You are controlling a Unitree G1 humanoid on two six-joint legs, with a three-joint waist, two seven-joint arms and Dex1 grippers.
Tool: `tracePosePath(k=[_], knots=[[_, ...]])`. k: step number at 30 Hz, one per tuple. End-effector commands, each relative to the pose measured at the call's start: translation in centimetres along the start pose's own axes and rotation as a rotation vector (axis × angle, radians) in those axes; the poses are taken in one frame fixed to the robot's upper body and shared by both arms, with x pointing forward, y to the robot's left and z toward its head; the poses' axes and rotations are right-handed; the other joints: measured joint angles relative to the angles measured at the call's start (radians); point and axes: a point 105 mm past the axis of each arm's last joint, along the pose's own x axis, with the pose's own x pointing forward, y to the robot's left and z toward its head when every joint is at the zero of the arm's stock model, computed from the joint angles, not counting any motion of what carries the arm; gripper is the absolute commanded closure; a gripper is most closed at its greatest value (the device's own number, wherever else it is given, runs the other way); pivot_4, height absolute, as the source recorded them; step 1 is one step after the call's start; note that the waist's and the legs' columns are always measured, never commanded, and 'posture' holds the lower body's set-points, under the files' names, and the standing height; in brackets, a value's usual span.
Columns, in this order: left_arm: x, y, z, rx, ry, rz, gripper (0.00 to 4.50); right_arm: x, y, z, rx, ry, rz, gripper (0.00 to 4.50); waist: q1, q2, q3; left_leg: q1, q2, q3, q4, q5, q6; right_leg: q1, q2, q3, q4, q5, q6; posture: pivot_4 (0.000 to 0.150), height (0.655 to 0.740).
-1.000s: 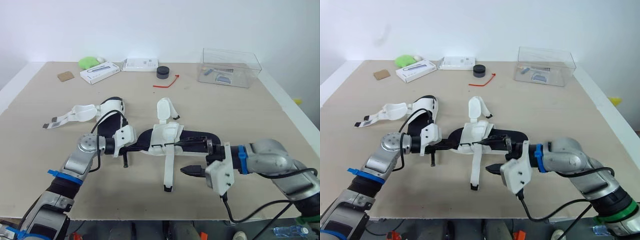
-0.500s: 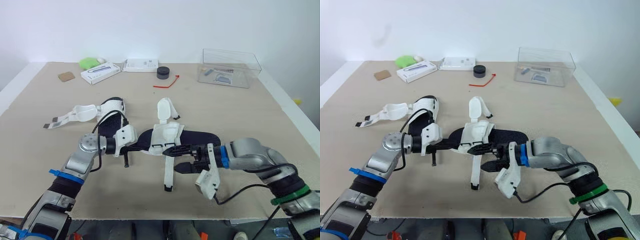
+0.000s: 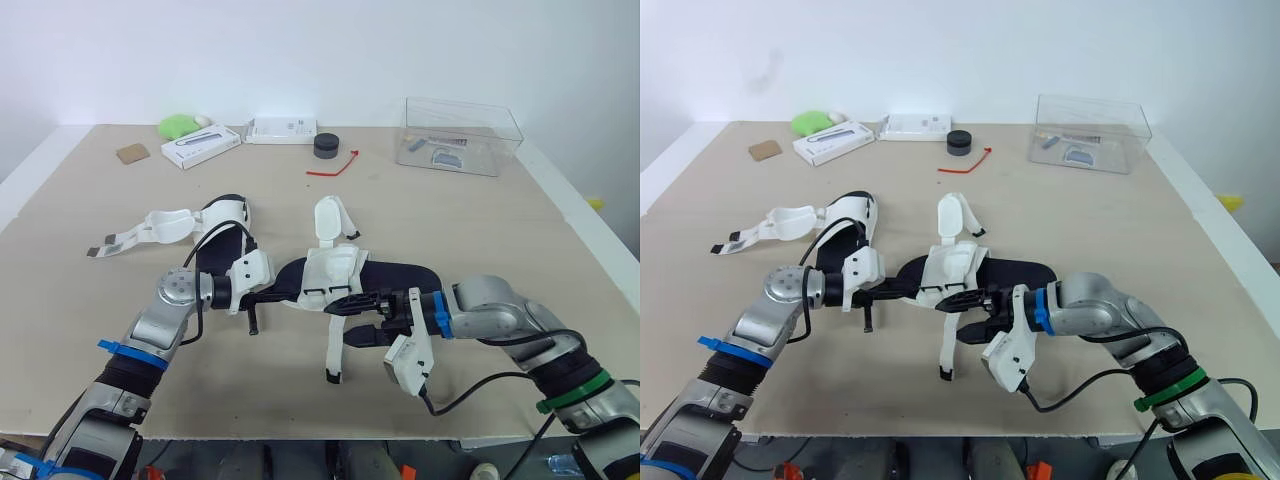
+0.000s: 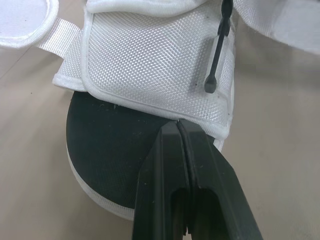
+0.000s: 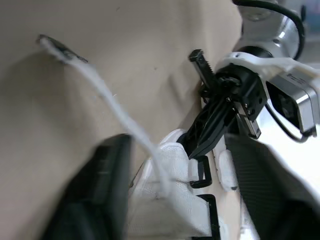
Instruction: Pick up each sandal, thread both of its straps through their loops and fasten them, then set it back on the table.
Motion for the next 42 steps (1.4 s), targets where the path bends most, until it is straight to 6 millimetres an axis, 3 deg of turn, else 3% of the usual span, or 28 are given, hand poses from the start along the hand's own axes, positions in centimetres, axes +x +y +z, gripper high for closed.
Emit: tracePosePath(k=[1, 3, 4, 15, 18, 22, 23, 25, 32, 42], knots=[[0.2, -0.3, -1.1, -0.015, 0.048, 0.005, 4.5, -0.1, -1.1, 0.8, 0.012, -0.037, -0.056, 3.1, 0.0, 0.0, 0.0, 0.0, 0.0, 0.0, 0.0, 0.0, 0.0, 0.0, 0.0, 0.0, 0.0, 0.0, 0.0, 0.15, 0.74], [0.3, -0.3, -1.1, -0.014, 0.05, 0.006, 4.5, -0.1, -1.0, 0.9, 0.026, -0.045, -0.064, 4.2, 0.0, 0.0, 0.0, 0.0, 0.0, 0.0, 0.0, 0.0, 0.0, 0.0, 0.0, 0.0, 0.0, 0.0, 0.0, 0.15, 0.74], [0.3, -0.3, -1.1, -0.013, 0.051, 0.007, 4.5, -0.1, -1.0, 1.0, 0.026, -0.048, -0.064, 4.44, 0.0, 0.0, 0.0, 0.0, 0.0, 0.0, 0.0, 0.0, 0.0, 0.0, 0.0, 0.0, 0.0, 0.0, 0.0, 0.15, 0.74], [0.2, -0.2, -1.3, -0.009, 0.057, 0.013, 4.5, -0.3, 0.5, 0.6, 0.084, -0.021, 0.007, 4.44, 0.0, 0.0, 0.0, 0.001, 0.0, 0.0, 0.0, 0.0, 0.0, 0.0, 0.0, 0.0, 0.0, 0.001, 0.0, 0.15, 0.74], [0.2, -0.2, -1.3, -0.011, 0.057, 0.015, 4.5, -0.8, 0.4, 0.7, 0.114, -0.025, 0.012, 3.5, 0.0, 0.0, 0.0, 0.001, 0.0, 0.0, 0.0, 0.0, 0.0, 0.0, 0.0, 0.0, 0.0, 0.001, 0.0, 0.15, 0.74], [0.0, -0.2, -1.5, -0.014, 0.064, 0.017, 4.5, -2.1, 1.6, 0.4, 0.098, 0.0, 0.087, 1.59, 0.0, 0.0, 0.0, 0.001, 0.0, 0.0, 0.0, 0.0, 0.0, 0.0, 0.0, -0.001, 0.0, 0.001, 0.0, 0.15, 0.74], [0.0, -0.2, -1.5, -0.015, 0.064, 0.018, 4.5, -2.3, 1.6, 0.4, 0.057, 0.004, 0.091, 1.33, 0.0, 0.0, 0.0, 0.001, 0.0, 0.0, 0.0, 0.001, 0.0, 0.0, 0.0, -0.001, 0.0, 0.001, 0.0, 0.15, 0.74], [0.0, -0.1, -1.5, -0.017, 0.063, 0.019, 4.5, -2.2, 1.4, 0.3, -0.003, 0.005, 0.087, 0.28, -0.001, 0.0, 0.0, 0.001, 0.0, 0.001, 0.0, 0.001, 0.0, 0.0, 0.0, 0.0, 0.0, 0.001, 0.0, 0.15, 0.74], [0.1, 0.0, -1.4, -0.021, 0.059, 0.021, 4.5, 0.1, 0.0, 0.6, -0.086, -0.023, 0.052, 0.13, -0.002, 0.0, 0.0, 0.002, 0.001, 0.0, 0.0, 0.002, 0.0, 0.0, 0.002, 0.0, 0.001, 0.002, -0.001, 0.15, 0.74], [0.2, 0.2, -1.5, -0.023, 0.061, 0.026, 4.5, 1.8, -0.8, 0.2, -0.097, -0.022, 0.074, 0.13, -0.002, 0.0, 0.0, 0.002, 0.001, 0.0, 0.0, 0.002, 0.0, 0.0, 0.002, 0.0, 0.001, 0.003, -0.002, 0.15, 0.74]])
